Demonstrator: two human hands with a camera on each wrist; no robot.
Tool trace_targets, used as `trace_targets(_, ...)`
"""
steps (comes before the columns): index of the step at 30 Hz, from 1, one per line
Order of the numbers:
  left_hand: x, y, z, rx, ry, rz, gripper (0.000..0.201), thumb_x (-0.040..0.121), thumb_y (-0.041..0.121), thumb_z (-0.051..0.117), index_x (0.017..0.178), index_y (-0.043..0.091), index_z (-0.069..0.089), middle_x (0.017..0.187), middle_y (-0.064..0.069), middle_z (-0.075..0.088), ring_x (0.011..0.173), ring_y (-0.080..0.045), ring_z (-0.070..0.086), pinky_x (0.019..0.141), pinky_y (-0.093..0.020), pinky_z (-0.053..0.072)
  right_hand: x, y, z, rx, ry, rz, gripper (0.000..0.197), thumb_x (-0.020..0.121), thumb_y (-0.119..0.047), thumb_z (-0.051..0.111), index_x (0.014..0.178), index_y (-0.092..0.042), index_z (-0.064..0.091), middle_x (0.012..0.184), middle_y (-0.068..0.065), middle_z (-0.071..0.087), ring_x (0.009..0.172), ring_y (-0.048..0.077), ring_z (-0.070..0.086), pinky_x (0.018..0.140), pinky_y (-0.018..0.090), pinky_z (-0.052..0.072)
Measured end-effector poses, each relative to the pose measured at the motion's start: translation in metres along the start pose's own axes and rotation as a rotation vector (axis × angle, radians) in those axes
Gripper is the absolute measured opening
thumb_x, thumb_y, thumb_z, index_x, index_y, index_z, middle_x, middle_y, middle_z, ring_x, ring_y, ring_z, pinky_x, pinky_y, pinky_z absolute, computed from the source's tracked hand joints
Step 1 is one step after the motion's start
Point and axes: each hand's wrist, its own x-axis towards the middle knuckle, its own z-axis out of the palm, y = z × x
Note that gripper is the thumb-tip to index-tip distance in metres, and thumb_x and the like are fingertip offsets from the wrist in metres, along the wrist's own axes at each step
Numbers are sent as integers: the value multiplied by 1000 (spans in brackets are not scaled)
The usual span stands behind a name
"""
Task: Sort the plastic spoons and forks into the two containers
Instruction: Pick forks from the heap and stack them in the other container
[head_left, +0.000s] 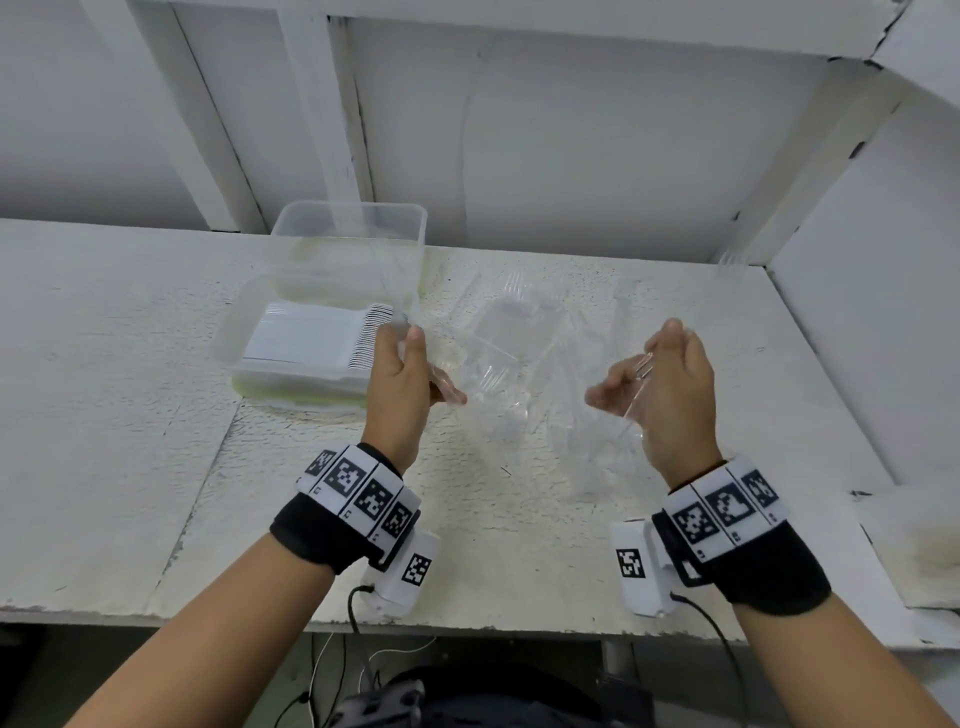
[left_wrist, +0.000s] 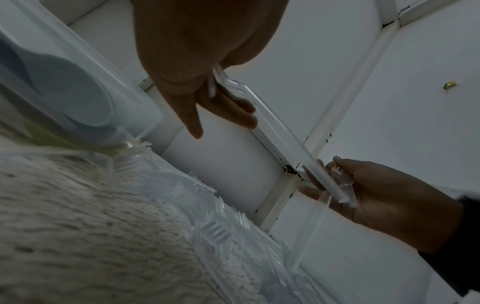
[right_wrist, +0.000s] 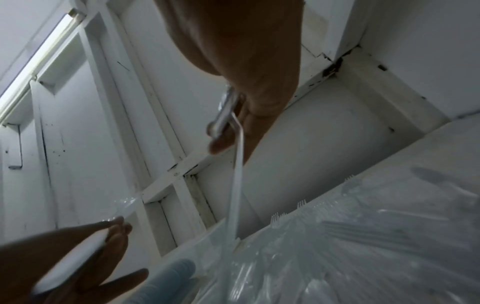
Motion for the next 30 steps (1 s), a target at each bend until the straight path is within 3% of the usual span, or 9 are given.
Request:
trace_targets(2,2,-3,7,36,11,1,12,102,28,34,92,26,40,72,-10,43,51,-16,48,45,-20,47,1,8,-4,-100,14,57,27,101,-35,31,82,-19,39,50,2,49,38,14,49,47,32,52)
trace_targets(5,4,-3,18,23,-40,-32,10,102,28,33,95,25,40,71,-4,47,49,-10,53,48,-25,52,1,19,-12,-268,-74,136,3,98,-19,42,98,-16,43,69,1,44,47,6,40,43,21,38)
trace_targets(8,3,-4,27,-12,-77,-69,12,102,26,34,92,26,40,61,-9,54,44,-15,57,48,-27,52,-3,24,-20,-356,-141,139,24,95,-6,43,117,-15,43,76,0,46,60,8,43,51,18,39)
trace_targets(13,5,-8,33,26,-50,-99,4,100,24,41,98,21,40,59,-2,43,41,-9,41,47,-25,47,-15,18,-20,-269,-200,131,21,100,-29,36,122,-31,37,64,3,51,51,12,52,58,34,52)
trace_targets(18,4,-11,35,212,-165,-165,25,97,18,48,118,8,41,75,-1,42,53,-10,38,45,-22,39,-20,26,-17,-444,-237,97,31,97,-43,35,128,-39,34,50,-6,34,41,7,32,40,22,35)
trace_targets(21,6,-14,36,440,-289,-222,13,96,18,47,100,5,49,70,-2,41,52,-12,36,43,-21,32,-18,27,-16,-487,-193,115,24,94,-41,46,109,-23,53,56,-6,35,40,3,29,38,17,27)
trace_targets(24,10,-25,36,854,-439,-190,33,93,26,52,66,11,41,58,-3,40,45,-14,36,39,-18,29,-16,30,-19,-577,-199,72,17,95,-26,49,89,-14,60,55,-6,39,38,1,33,41,17,31)
trace_targets(27,14,-36,40,1100,-459,-216,44,89,40,57,60,15,35,56,1,39,46,-12,37,42,-23,28,-17,27,-21,-568,-216,74,19,98,-23,42,88,-20,58,56,-4,40,43,6,38,43,20,36)
trace_targets(30,14,-34,45,1168,-477,-196,41,88,34,60,62,15,34,59,2,39,50,-11,37,44,-22,24,-18,23,-23,-582,-307,81,20,99,-35,36,97,-25,53,54,-1,38,41,9,40,41,23,41)
